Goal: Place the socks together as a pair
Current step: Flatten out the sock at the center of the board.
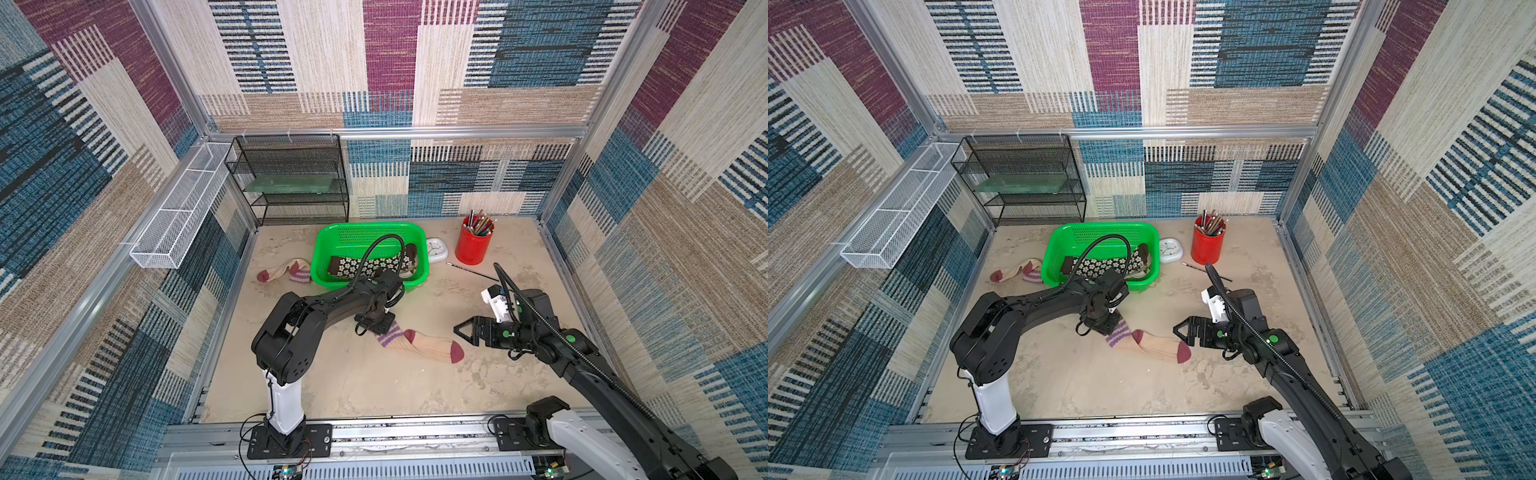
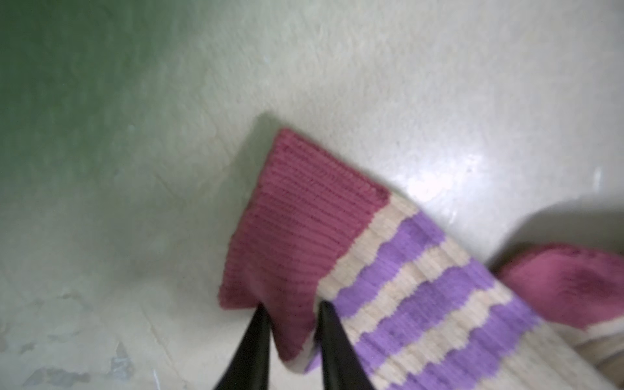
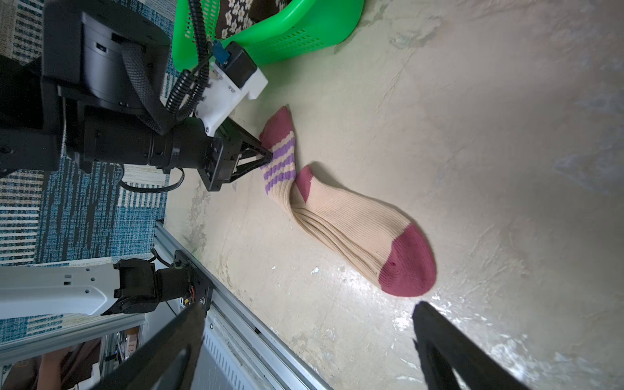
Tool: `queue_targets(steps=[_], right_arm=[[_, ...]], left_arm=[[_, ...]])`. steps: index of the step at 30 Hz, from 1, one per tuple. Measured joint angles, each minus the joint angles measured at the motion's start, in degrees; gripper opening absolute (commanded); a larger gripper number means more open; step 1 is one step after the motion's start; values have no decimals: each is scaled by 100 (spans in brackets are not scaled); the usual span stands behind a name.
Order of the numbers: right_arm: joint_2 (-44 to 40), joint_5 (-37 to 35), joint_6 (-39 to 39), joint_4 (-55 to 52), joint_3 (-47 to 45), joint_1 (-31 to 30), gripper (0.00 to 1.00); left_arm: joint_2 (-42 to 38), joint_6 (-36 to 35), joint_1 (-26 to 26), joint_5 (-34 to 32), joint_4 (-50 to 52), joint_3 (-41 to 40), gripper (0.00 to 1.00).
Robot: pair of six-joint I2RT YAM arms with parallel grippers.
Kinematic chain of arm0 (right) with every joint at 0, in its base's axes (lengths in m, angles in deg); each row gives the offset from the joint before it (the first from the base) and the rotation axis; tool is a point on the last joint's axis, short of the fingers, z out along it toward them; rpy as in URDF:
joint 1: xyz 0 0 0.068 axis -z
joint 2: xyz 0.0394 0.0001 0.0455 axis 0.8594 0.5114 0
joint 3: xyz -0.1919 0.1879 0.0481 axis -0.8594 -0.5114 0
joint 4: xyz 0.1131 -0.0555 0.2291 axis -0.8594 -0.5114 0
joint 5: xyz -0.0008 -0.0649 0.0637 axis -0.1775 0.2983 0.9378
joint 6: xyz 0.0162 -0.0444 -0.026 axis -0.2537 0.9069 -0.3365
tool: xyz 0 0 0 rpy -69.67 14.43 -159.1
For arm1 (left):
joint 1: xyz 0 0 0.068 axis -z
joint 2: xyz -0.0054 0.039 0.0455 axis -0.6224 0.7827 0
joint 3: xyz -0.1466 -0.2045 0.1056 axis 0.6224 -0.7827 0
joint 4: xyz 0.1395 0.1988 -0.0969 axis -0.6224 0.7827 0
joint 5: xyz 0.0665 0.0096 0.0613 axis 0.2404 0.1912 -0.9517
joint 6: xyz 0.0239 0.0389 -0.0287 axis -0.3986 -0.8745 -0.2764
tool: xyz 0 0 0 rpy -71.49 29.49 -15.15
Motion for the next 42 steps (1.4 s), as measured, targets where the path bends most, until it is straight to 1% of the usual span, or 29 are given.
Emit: queue_targets(steps=[3, 6, 11, 16, 21, 23, 27, 33, 37, 42], right_arm=[[0, -28, -2, 31, 33, 0, 98], [0, -35, -2, 42, 31, 0, 98], [15, 15, 0, 131, -63, 0, 97], [9, 15, 20, 179, -181, 0, 97], [170, 142, 133, 278, -186, 0, 97], [225, 214, 184, 299, -175, 0, 97], [299, 306, 289, 328, -138, 0, 97], [348, 345, 389, 280, 0, 70, 97], [297, 319, 385, 133, 271, 179, 97], [39, 304, 385, 31, 632, 238, 96]], left_arm=[[-83, 2, -4, 46, -68, -72, 3], [-264, 74, -2, 247, 63, -98, 2], [-1038, 321, 195, 660, 350, 22, 1], [-2026, 944, 258, 1154, 533, 2, 0], [-2850, 1622, 369, 1408, 651, 13, 0], [-3047, 1915, 411, 1495, 680, 79, 0], [-3263, 2566, 632, 1497, 717, 369, 0], [-3296, 3171, 1139, 1447, 741, 979, 0], [-3237, 3585, 1469, 1252, 745, 1224, 0], [-3036, 4098, 1976, 905, 750, 1519, 0]])
